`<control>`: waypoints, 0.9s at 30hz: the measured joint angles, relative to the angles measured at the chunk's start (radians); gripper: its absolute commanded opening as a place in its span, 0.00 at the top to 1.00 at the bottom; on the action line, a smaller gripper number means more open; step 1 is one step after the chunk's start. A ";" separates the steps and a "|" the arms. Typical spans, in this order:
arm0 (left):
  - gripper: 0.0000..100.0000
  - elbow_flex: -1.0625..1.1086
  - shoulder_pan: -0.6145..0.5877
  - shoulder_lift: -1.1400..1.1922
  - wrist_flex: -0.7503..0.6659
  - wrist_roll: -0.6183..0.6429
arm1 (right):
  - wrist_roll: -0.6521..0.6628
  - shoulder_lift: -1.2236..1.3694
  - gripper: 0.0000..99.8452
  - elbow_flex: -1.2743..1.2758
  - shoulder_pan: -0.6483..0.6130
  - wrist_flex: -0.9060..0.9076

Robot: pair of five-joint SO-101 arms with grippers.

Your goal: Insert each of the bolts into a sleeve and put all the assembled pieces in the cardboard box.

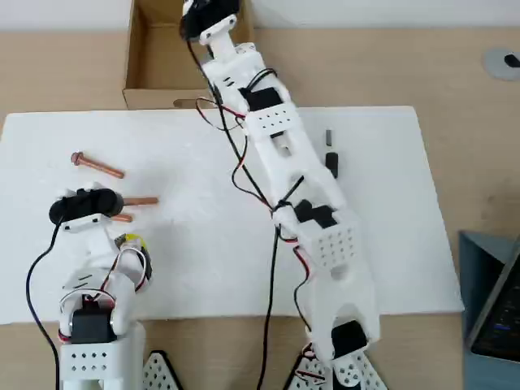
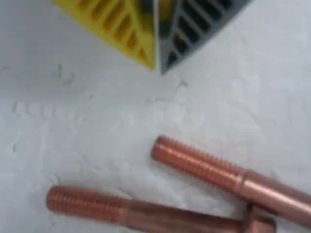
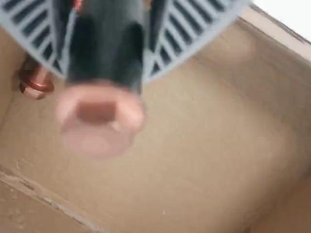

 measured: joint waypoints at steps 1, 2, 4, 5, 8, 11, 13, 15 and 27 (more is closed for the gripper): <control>1.00 0.000 0.000 0.000 0.000 0.000 | 0.023 0.006 0.99 -0.002 0.000 0.000; 1.00 0.000 0.000 0.000 0.000 0.000 | 0.043 0.011 0.99 -0.002 0.000 0.000; 1.00 0.000 0.000 0.000 0.000 0.000 | 0.074 0.014 0.95 -0.002 0.000 0.000; 1.00 0.000 0.000 0.000 0.000 0.000 | 0.084 0.014 0.93 -0.002 0.000 0.003; 1.00 0.000 0.000 0.000 0.000 0.000 | 0.095 0.014 0.87 -0.002 0.000 0.029; 1.00 0.000 0.000 0.000 0.000 0.000 | 0.098 0.011 0.86 -0.006 -0.002 0.040; 1.00 0.000 0.000 0.000 0.000 0.000 | 0.098 0.011 0.86 -0.025 -0.002 0.040; 1.00 0.000 0.000 0.000 0.000 0.000 | 0.098 0.011 0.86 -0.028 -0.002 0.040; 1.00 0.000 0.000 0.000 0.000 0.000 | 0.098 0.009 0.86 -0.040 -0.002 0.120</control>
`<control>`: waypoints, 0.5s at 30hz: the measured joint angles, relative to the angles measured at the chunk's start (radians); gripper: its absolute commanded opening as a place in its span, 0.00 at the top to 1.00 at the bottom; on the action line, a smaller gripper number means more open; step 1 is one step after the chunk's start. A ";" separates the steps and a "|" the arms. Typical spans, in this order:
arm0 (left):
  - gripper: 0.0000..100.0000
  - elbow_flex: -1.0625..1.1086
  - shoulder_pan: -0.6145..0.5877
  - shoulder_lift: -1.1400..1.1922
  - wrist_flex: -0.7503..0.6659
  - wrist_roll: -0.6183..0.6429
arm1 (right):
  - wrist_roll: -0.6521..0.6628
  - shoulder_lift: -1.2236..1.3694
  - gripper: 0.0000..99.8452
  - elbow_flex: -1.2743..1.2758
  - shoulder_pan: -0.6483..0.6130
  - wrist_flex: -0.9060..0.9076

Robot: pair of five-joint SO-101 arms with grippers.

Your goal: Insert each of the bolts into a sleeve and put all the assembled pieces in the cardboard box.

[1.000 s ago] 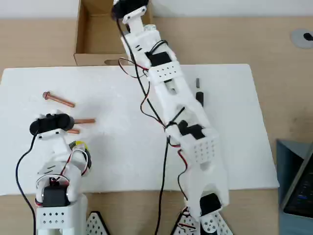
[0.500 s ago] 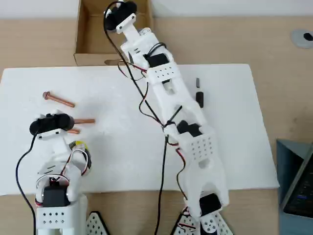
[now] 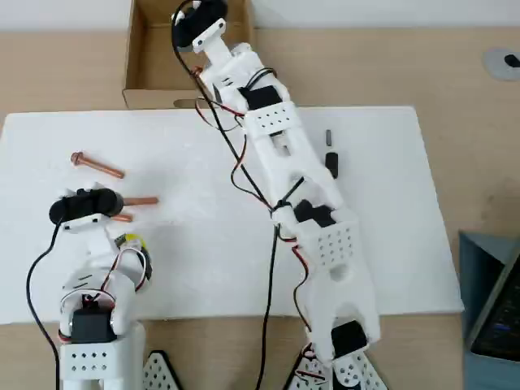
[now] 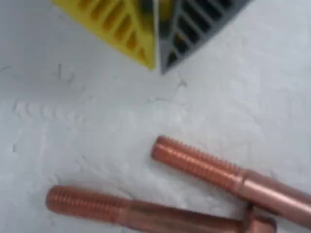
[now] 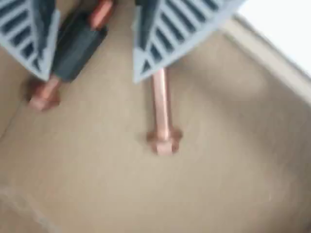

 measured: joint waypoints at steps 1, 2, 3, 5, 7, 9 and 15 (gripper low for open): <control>1.00 0.000 0.000 0.000 0.000 0.000 | 0.000 -0.005 0.86 0.000 0.000 0.021; 1.00 0.000 0.000 0.000 0.000 0.000 | 0.000 -0.008 0.86 0.000 0.000 0.040; 1.00 0.000 0.000 0.000 0.000 0.000 | 0.000 -0.017 0.86 0.000 0.000 0.060; 1.00 0.000 0.000 0.000 0.000 0.000 | 0.000 -0.041 0.87 0.000 0.000 0.097; 1.00 0.000 0.000 0.000 0.000 0.000 | 0.000 -0.077 0.87 0.000 0.000 0.141; 1.00 0.000 0.000 0.000 0.000 0.000 | 0.000 -0.115 0.90 0.000 0.000 0.198; 1.00 0.000 0.000 0.000 0.000 0.000 | 0.000 -0.218 0.99 0.000 0.000 0.345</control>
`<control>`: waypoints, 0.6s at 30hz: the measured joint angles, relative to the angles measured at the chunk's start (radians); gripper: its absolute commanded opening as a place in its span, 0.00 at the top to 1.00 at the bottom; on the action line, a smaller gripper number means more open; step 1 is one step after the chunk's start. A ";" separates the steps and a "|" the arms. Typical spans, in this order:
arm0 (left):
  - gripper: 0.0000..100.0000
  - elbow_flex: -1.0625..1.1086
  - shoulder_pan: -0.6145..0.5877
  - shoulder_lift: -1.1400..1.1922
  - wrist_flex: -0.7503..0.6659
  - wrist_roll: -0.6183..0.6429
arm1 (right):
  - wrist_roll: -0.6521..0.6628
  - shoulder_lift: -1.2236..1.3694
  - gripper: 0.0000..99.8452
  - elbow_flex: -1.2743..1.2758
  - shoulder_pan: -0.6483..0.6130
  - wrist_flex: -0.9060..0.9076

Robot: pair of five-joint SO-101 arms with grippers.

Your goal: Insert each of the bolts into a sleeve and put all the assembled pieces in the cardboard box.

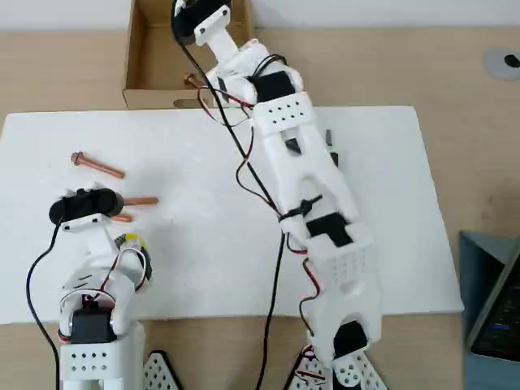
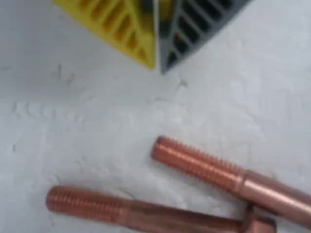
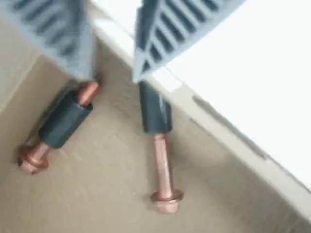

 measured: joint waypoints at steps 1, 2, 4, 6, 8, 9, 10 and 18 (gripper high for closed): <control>1.00 0.000 0.000 0.000 0.000 0.000 | 0.000 -0.017 0.99 0.000 0.000 0.021; 1.00 0.000 0.000 0.000 0.000 0.000 | 0.000 -0.034 0.99 0.000 0.000 0.048; 1.00 0.000 0.000 0.000 0.000 0.000 | 0.000 -0.069 0.99 0.000 0.000 0.104; 1.00 0.000 0.000 0.000 0.000 0.000 | 0.000 -0.103 0.99 0.000 0.000 0.160; 1.00 0.000 0.000 0.000 0.000 0.000 | 0.000 -0.133 0.99 0.000 0.000 0.215; 1.00 0.000 0.000 0.000 0.000 0.000 | 0.000 -0.147 0.99 0.000 0.000 0.245; 1.00 0.000 0.000 0.000 0.000 0.000 | 0.000 -0.160 0.99 0.000 0.000 0.275; 1.00 0.000 0.000 0.000 0.000 0.000 | 0.000 -0.212 0.99 0.000 0.000 0.506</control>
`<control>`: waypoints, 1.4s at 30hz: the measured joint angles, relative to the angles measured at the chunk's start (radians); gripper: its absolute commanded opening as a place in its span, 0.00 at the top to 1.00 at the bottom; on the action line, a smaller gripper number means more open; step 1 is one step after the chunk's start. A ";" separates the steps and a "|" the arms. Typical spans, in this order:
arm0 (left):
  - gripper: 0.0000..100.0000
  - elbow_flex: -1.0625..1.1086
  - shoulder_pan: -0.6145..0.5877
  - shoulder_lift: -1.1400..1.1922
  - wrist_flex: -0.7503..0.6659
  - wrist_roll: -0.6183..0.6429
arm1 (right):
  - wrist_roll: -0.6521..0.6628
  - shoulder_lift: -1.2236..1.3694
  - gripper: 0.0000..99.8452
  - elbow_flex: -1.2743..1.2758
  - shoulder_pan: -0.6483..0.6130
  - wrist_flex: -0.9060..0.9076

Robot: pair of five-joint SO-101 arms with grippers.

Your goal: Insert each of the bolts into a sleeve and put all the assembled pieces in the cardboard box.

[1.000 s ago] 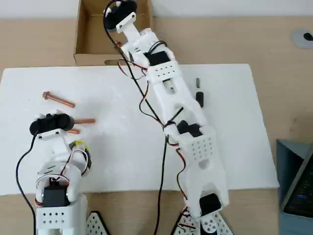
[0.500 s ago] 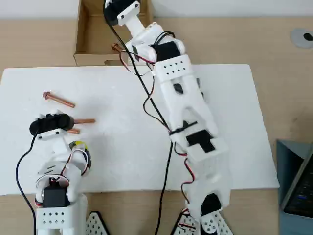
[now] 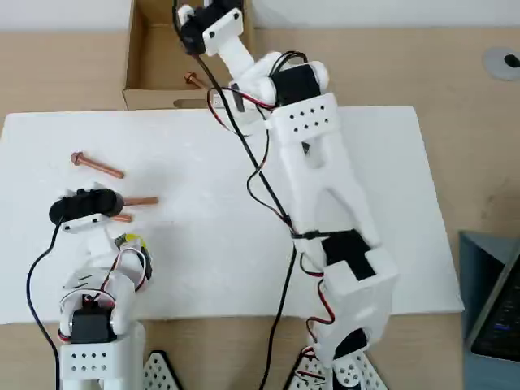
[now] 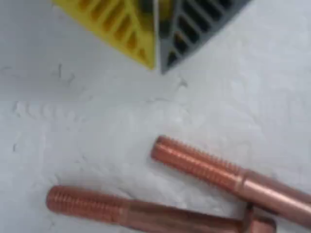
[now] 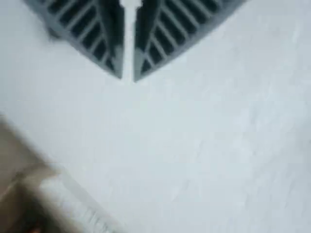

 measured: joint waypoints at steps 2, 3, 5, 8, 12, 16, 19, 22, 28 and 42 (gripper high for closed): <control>1.00 0.000 0.000 0.000 0.000 0.000 | 0.000 0.000 0.99 0.000 0.009 0.049; 1.00 0.000 0.000 0.000 0.000 0.000 | 0.000 0.000 0.99 0.000 0.017 0.071; 1.00 0.000 0.000 0.000 0.000 0.000 | 0.000 0.000 0.99 0.000 0.037 0.112; 1.00 0.000 0.000 0.000 0.000 0.000 | 0.000 0.000 0.99 0.000 0.064 0.167; 1.00 0.000 0.000 0.000 0.000 0.000 | 0.094 0.032 0.99 -0.005 0.117 0.216; 1.00 0.000 0.000 0.000 0.000 0.000 | 0.224 0.103 0.99 -0.020 0.183 0.219; 1.00 0.000 0.000 0.000 0.000 0.000 | 0.339 0.152 0.99 -0.043 0.218 0.219; 1.00 0.000 0.000 0.000 0.000 0.000 | 0.440 0.204 0.96 -0.052 0.233 0.219; 1.00 0.000 0.000 0.000 0.000 0.000 | 0.545 0.288 0.88 -0.054 0.238 0.218; 1.00 0.000 0.000 0.000 0.000 0.000 | 0.554 0.411 0.86 -0.054 0.249 0.106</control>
